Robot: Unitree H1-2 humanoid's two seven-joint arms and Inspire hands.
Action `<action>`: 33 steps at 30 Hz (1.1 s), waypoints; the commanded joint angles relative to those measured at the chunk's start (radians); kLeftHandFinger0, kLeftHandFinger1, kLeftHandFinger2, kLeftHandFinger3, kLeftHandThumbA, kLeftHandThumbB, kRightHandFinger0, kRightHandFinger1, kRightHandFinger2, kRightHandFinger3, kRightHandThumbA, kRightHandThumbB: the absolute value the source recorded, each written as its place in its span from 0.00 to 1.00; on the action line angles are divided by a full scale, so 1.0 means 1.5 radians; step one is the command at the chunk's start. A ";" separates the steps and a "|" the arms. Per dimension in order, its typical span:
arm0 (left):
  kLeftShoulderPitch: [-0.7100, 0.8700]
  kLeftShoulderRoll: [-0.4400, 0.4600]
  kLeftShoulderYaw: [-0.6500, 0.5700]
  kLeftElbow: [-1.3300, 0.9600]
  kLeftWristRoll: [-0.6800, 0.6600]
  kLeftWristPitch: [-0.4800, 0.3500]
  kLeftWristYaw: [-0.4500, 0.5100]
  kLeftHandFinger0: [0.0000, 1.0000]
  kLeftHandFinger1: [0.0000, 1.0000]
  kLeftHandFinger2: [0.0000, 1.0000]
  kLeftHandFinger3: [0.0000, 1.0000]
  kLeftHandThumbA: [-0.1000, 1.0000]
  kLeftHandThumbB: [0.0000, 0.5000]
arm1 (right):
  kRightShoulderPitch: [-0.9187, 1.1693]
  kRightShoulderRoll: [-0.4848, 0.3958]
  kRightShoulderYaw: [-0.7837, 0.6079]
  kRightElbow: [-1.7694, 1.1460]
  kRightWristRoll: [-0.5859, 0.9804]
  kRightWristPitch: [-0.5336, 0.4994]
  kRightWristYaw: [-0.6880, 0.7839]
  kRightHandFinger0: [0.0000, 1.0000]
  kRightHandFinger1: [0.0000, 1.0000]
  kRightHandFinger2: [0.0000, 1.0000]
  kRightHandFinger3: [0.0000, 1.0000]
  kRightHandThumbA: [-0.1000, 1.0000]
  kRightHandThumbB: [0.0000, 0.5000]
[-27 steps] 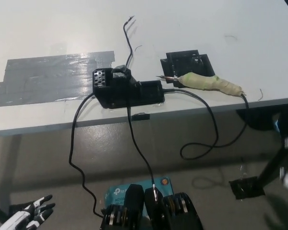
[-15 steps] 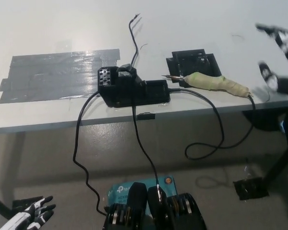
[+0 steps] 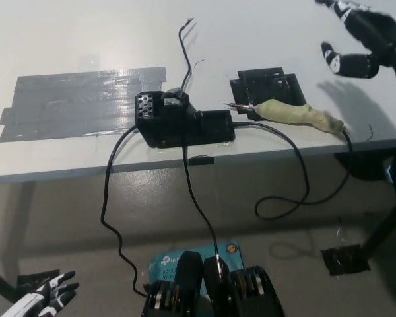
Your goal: The robot uses its right hand to grab and lift the soldering gun kept on the middle of the table and puts it in its base
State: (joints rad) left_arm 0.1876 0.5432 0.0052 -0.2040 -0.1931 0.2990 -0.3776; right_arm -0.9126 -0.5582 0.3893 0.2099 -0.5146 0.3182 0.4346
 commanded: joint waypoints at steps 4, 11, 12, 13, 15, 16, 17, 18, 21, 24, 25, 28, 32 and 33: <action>-0.003 0.015 -0.007 -0.018 0.005 -0.001 -0.024 1.00 1.00 1.00 1.00 0.78 0.52 | -0.034 0.007 0.013 0.101 -0.018 0.002 0.022 1.00 1.00 1.00 1.00 0.30 0.70; -0.007 0.018 -0.009 -0.011 0.001 -0.007 -0.037 1.00 1.00 1.00 1.00 0.77 0.49 | -0.004 0.029 0.028 0.098 -0.009 0.000 0.054 1.00 1.00 1.00 1.00 0.49 0.92; -0.007 0.018 -0.009 -0.012 0.000 -0.009 -0.038 1.00 1.00 1.00 1.00 0.77 0.55 | -0.002 0.035 0.037 0.100 -0.013 0.005 0.061 1.00 1.00 1.00 1.00 0.48 0.90; -0.006 0.017 -0.009 -0.012 0.001 -0.008 -0.039 1.00 1.00 1.00 1.00 0.77 0.55 | 0.001 0.039 0.038 0.104 -0.013 0.005 0.063 1.00 1.00 1.00 1.00 0.48 0.94; -0.005 0.015 -0.009 -0.013 0.003 -0.009 -0.039 1.00 1.00 1.00 1.00 0.77 0.54 | 0.006 0.044 0.034 0.109 -0.005 0.007 0.063 1.00 1.00 1.00 1.00 0.49 0.97; -0.005 0.015 -0.009 -0.013 0.004 -0.011 -0.040 1.00 1.00 1.00 1.00 0.77 0.52 | 0.005 0.047 0.035 0.123 -0.004 0.003 0.062 1.00 1.00 1.00 1.00 0.50 0.99; -0.004 0.015 -0.009 -0.013 0.006 -0.011 -0.039 1.00 1.00 1.00 1.00 0.78 0.51 | 0.003 0.047 0.038 0.127 -0.008 0.006 0.066 1.00 1.00 1.00 1.00 0.52 0.98; -0.004 0.015 -0.008 -0.013 0.006 -0.011 -0.040 1.00 1.00 1.00 1.00 0.78 0.51 | 0.002 0.047 0.038 0.128 -0.009 0.006 0.067 1.00 1.00 1.00 1.00 0.52 0.98; 0.000 0.018 -0.010 -0.020 0.007 0.002 -0.042 1.00 1.00 1.00 1.00 0.77 0.44 | 0.006 0.045 0.049 0.155 -0.020 -0.008 0.058 1.00 1.00 1.00 1.00 0.59 1.00; 0.000 0.017 -0.010 -0.020 0.003 0.000 -0.046 1.00 1.00 1.00 1.00 0.76 0.41 | 0.000 0.040 0.066 0.185 -0.036 -0.024 0.051 1.00 1.00 1.00 1.00 0.54 0.95; -0.001 0.017 -0.012 -0.016 0.006 -0.008 -0.047 1.00 1.00 1.00 1.00 0.77 0.42 | -0.001 0.037 0.076 0.187 -0.048 -0.016 0.053 1.00 1.00 1.00 1.00 0.55 0.97; -0.002 0.017 -0.013 -0.024 0.005 0.005 -0.048 1.00 1.00 1.00 1.00 0.77 0.48 | -0.003 0.035 0.077 0.196 -0.048 -0.010 0.050 1.00 1.00 1.00 1.00 0.52 0.91; -0.007 0.016 -0.018 -0.031 0.012 0.019 -0.047 1.00 1.00 1.00 1.00 0.78 0.52 | -0.007 0.041 0.072 0.199 -0.046 -0.010 0.046 1.00 1.00 1.00 1.00 0.53 0.87; -0.008 0.016 -0.019 -0.028 0.011 0.015 -0.049 1.00 1.00 1.00 1.00 0.78 0.54 | -0.008 0.044 0.071 0.193 -0.047 -0.002 0.048 1.00 1.00 1.00 1.00 0.51 0.86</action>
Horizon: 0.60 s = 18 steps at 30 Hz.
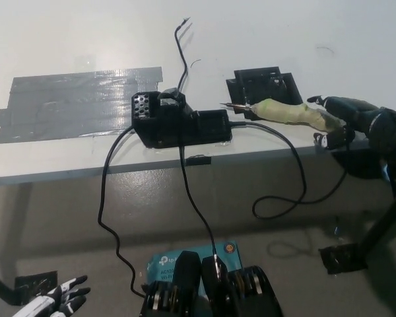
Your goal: The robot uses its right hand to grab and lift the soldering gun kept on the middle of the table and puts it in its base
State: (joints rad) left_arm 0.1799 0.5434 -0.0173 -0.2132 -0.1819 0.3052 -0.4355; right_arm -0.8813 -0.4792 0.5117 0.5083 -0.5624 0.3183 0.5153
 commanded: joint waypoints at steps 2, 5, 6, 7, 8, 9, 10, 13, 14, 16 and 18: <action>-0.005 0.016 -0.008 -0.019 0.005 0.008 -0.014 1.00 1.00 1.00 1.00 0.78 0.54 | -0.029 -0.004 -0.013 -0.007 -0.013 0.000 -0.007 1.00 1.00 1.00 1.00 0.50 0.85; -0.005 0.016 -0.010 -0.022 0.005 0.014 -0.013 1.00 1.00 1.00 1.00 0.79 0.57 | -0.033 0.007 -0.012 -0.014 -0.018 0.008 -0.010 1.00 1.00 1.00 1.00 0.46 0.81; -0.003 0.017 -0.012 -0.022 0.005 0.010 -0.015 1.00 1.00 1.00 1.00 0.79 0.56 | -0.036 0.015 -0.008 -0.019 -0.023 0.011 -0.011 1.00 1.00 1.00 1.00 0.47 0.82; -0.003 0.018 -0.013 -0.021 0.004 0.007 -0.017 1.00 1.00 1.00 1.00 0.79 0.55 | -0.037 0.018 -0.009 -0.018 -0.022 0.007 -0.014 1.00 1.00 1.00 1.00 0.46 0.82; -0.003 0.018 -0.013 -0.020 0.003 0.006 -0.018 1.00 1.00 1.00 1.00 0.79 0.56 | -0.038 0.021 -0.011 -0.017 -0.021 0.002 -0.017 1.00 1.00 1.00 1.00 0.45 0.82; -0.003 0.018 -0.013 -0.019 0.003 0.007 -0.017 1.00 1.00 1.00 1.00 0.79 0.55 | -0.039 0.022 -0.013 -0.017 -0.019 -0.001 -0.017 1.00 1.00 1.00 1.00 0.43 0.80; 0.000 0.017 -0.014 -0.020 0.003 0.008 -0.016 1.00 1.00 1.00 1.00 0.79 0.55 | -0.036 0.025 -0.018 -0.021 -0.013 -0.005 -0.016 1.00 1.00 1.00 1.00 0.42 0.80; 0.000 0.017 -0.015 -0.020 0.000 0.006 -0.019 1.00 1.00 1.00 1.00 0.78 0.54 | -0.039 0.034 -0.027 -0.015 -0.009 0.002 -0.015 1.00 1.00 1.00 1.00 0.40 0.80; 0.000 0.017 -0.015 -0.021 0.000 0.005 -0.019 1.00 1.00 1.00 1.00 0.77 0.53 | -0.038 0.035 -0.029 -0.012 -0.011 0.002 -0.016 1.00 1.00 1.00 1.00 0.41 0.81; 0.001 0.017 -0.016 -0.020 0.006 -0.002 -0.018 1.00 1.00 1.00 1.00 0.77 0.50 | -0.040 0.037 -0.029 -0.005 -0.015 0.000 -0.016 1.00 1.00 1.00 1.00 0.41 0.80; 0.001 0.015 -0.015 -0.027 0.005 0.004 -0.016 1.00 1.00 1.00 1.00 0.77 0.49 | -0.039 0.035 -0.028 0.003 -0.021 0.001 -0.017 1.00 1.00 1.00 1.00 0.42 0.81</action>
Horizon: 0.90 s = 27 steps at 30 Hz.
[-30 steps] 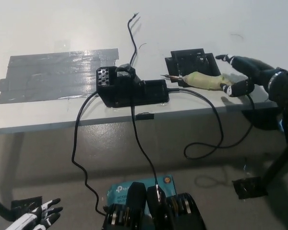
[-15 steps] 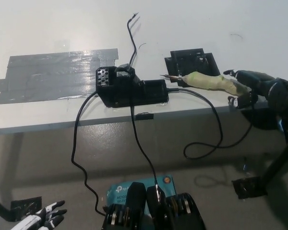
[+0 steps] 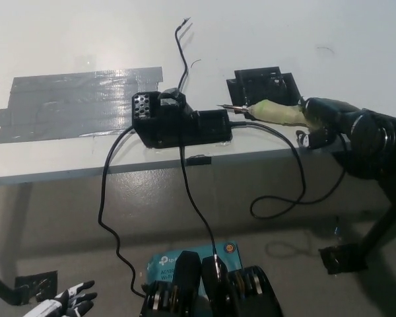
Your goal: The robot uses its right hand to grab and lift the soldering gun kept on the middle of the table and puts it in its base
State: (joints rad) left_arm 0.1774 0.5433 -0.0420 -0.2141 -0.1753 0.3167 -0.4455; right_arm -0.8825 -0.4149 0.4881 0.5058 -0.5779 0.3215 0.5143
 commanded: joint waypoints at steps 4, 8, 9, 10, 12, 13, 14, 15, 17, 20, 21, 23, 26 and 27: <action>0.001 0.008 0.001 -0.029 -0.003 0.002 -0.009 1.00 1.00 1.00 1.00 0.79 0.54 | -0.041 -0.006 -0.008 0.037 -0.018 -0.001 -0.021 1.00 1.00 1.00 1.00 0.46 0.81; -0.002 0.009 -0.003 -0.026 0.001 0.000 -0.010 1.00 1.00 1.00 1.00 0.81 0.58 | -0.052 0.008 -0.008 0.072 -0.014 -0.011 -0.032 1.00 1.00 1.00 1.00 0.40 0.81; -0.002 0.009 -0.005 -0.024 0.004 -0.002 -0.011 1.00 1.00 1.00 1.00 0.81 0.57 | -0.058 0.015 -0.007 0.095 -0.014 -0.018 -0.040 1.00 1.00 1.00 1.00 0.41 0.81; -0.001 0.009 -0.007 -0.025 0.006 -0.002 -0.012 1.00 1.00 1.00 1.00 0.81 0.57 | -0.057 0.018 -0.007 0.087 -0.013 -0.011 -0.035 1.00 1.00 1.00 1.00 0.42 0.83; 0.005 0.007 -0.011 -0.026 0.009 -0.004 -0.012 1.00 1.00 1.00 1.00 0.81 0.58 | -0.052 0.022 0.004 0.069 -0.022 -0.001 -0.024 1.00 1.00 1.00 1.00 0.44 0.81; 0.007 0.007 -0.012 -0.026 0.011 -0.007 -0.013 1.00 1.00 1.00 1.00 0.82 0.59 | -0.058 0.032 0.016 0.086 -0.033 -0.012 -0.032 1.00 1.00 1.00 1.00 0.45 0.76; 0.007 0.007 -0.014 -0.025 0.012 -0.006 -0.013 1.00 1.00 1.00 1.00 0.82 0.60 | -0.063 0.040 0.025 0.107 -0.042 -0.022 -0.045 1.00 1.00 1.00 1.00 0.46 0.74; 0.007 0.006 -0.016 -0.026 0.013 -0.004 -0.013 1.00 1.00 1.00 1.00 0.82 0.60 | -0.062 0.041 0.027 0.111 -0.044 -0.024 -0.049 1.00 1.00 1.00 1.00 0.46 0.73; 0.006 0.006 -0.019 -0.032 0.013 0.002 -0.013 1.00 1.00 1.00 1.00 0.82 0.60 | -0.063 0.050 0.027 0.121 -0.038 -0.035 -0.059 1.00 1.00 1.00 1.00 0.46 0.77; 0.002 0.009 -0.023 -0.030 0.014 0.002 -0.014 1.00 1.00 1.00 1.00 0.80 0.52 | -0.071 0.065 0.032 0.147 -0.040 -0.043 -0.068 1.00 1.00 1.00 1.00 0.48 0.81; 0.002 0.009 -0.026 -0.029 0.015 0.001 -0.015 1.00 1.00 1.00 1.00 0.80 0.52 | -0.072 0.069 0.032 0.155 -0.039 -0.050 -0.073 1.00 1.00 1.00 1.00 0.48 0.82; 0.002 0.006 -0.026 -0.028 0.014 0.002 -0.012 1.00 1.00 1.00 1.00 0.80 0.54 | -0.074 0.069 0.034 0.162 -0.040 -0.055 -0.074 1.00 1.00 1.00 1.00 0.49 0.80; 0.003 0.005 -0.028 -0.024 0.011 -0.009 -0.014 1.00 1.00 1.00 1.00 0.82 0.57 | -0.080 0.066 0.036 0.184 -0.041 -0.072 -0.079 1.00 1.00 1.00 1.00 0.48 0.80; 0.002 0.005 -0.028 -0.023 0.009 -0.008 -0.015 1.00 1.00 1.00 1.00 0.82 0.57 | -0.083 0.064 0.039 0.191 -0.044 -0.074 -0.079 1.00 1.00 1.00 1.00 0.50 0.79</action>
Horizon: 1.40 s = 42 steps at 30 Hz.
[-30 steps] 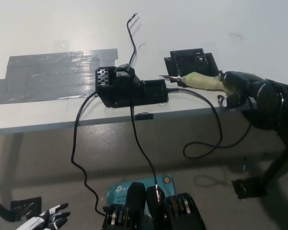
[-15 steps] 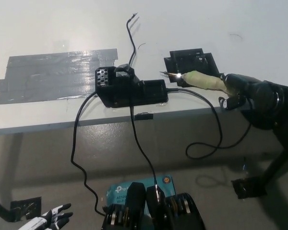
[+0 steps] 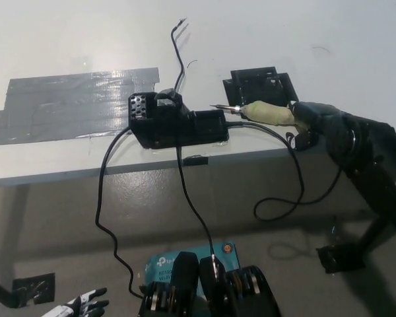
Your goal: The robot uses its right hand to grab and lift the soldering gun kept on the middle of the table and puts it in its base
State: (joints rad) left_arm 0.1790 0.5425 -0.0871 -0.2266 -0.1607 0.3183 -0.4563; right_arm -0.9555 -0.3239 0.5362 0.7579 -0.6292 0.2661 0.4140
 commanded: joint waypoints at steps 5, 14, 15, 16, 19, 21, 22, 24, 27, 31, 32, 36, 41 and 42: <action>0.001 0.010 -0.004 -0.022 0.008 -0.005 -0.007 1.00 1.00 1.00 1.00 0.80 0.51 | -0.026 -0.019 0.012 -0.005 -0.027 -0.017 -0.003 1.00 1.00 1.00 1.00 0.41 0.65; -0.007 0.004 -0.009 -0.030 0.000 0.002 -0.010 1.00 1.00 1.00 1.00 0.79 0.49 | -0.035 -0.006 0.023 0.029 -0.049 -0.021 -0.049 1.00 1.00 1.00 1.00 0.40 0.80; -0.009 0.004 -0.010 -0.025 0.002 -0.003 -0.011 1.00 1.00 1.00 1.00 0.78 0.51 | -0.043 0.001 0.026 0.052 -0.048 -0.028 -0.052 1.00 1.00 1.00 1.00 0.43 0.84; -0.012 0.003 -0.010 -0.028 -0.004 0.012 -0.013 1.00 1.00 1.00 1.00 0.78 0.50 | -0.051 0.010 0.025 0.075 -0.044 -0.038 -0.063 1.00 1.00 1.00 1.00 0.42 0.90; -0.018 0.002 -0.010 -0.024 -0.010 0.007 -0.018 1.00 1.00 1.00 1.00 0.77 0.43 | -0.066 0.026 0.039 0.106 -0.056 -0.060 -0.085 1.00 1.00 1.00 1.00 0.43 0.96; -0.022 0.002 -0.012 -0.025 -0.008 0.003 -0.019 1.00 1.00 1.00 1.00 0.75 0.41 | -0.082 0.035 0.053 0.131 -0.065 -0.062 -0.081 1.00 1.00 1.00 1.00 0.46 1.00; -0.025 0.001 -0.014 -0.026 -0.005 0.003 -0.020 1.00 1.00 1.00 1.00 0.76 0.39 | -0.090 0.036 0.059 0.145 -0.069 -0.064 -0.079 1.00 1.00 1.00 1.00 0.49 1.00; -0.032 -0.006 -0.017 -0.024 -0.004 0.007 -0.017 1.00 1.00 1.00 1.00 0.76 0.41 | -0.104 0.038 0.067 0.173 -0.068 -0.070 -0.077 1.00 1.00 1.00 1.00 0.48 1.00; -0.041 -0.026 -0.029 -0.020 0.007 0.004 -0.010 1.00 1.00 1.00 1.00 0.73 0.40 | -0.114 0.019 0.089 0.172 -0.079 -0.069 -0.050 1.00 1.00 1.00 1.00 0.51 1.00; -0.050 -0.038 -0.043 -0.017 0.011 -0.011 -0.018 1.00 1.00 1.00 1.00 0.73 0.33 | -0.095 -0.014 0.084 0.134 -0.074 -0.062 -0.039 1.00 1.00 1.00 1.00 0.40 0.91; -0.052 -0.040 -0.045 -0.015 0.013 -0.012 -0.018 1.00 1.00 1.00 1.00 0.74 0.37 | -0.096 -0.012 0.084 0.154 -0.073 -0.070 -0.053 1.00 1.00 1.00 1.00 0.40 0.91; -0.057 -0.037 -0.046 -0.017 0.014 -0.006 -0.020 1.00 1.00 1.00 1.00 0.75 0.37 | -0.095 -0.007 0.081 0.177 -0.068 -0.087 -0.075 1.00 1.00 1.00 1.00 0.34 0.86; -0.061 -0.037 -0.045 -0.010 0.012 -0.010 -0.022 1.00 1.00 1.00 1.00 0.74 0.39 | -0.090 0.001 0.054 0.181 -0.036 -0.102 -0.051 0.58 0.72 0.98 1.00 0.25 0.84; -0.062 -0.037 -0.045 -0.009 0.012 -0.013 -0.023 1.00 1.00 1.00 1.00 0.74 0.38 | -0.089 0.002 0.055 0.184 -0.039 -0.105 -0.047 0.53 0.64 0.93 1.00 0.26 0.83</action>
State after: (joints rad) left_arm 0.0905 0.4730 -0.1547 -0.2351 -0.1428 0.3197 -0.4749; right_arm -1.0694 -0.3079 0.6341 1.0183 -0.7068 0.1387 0.3256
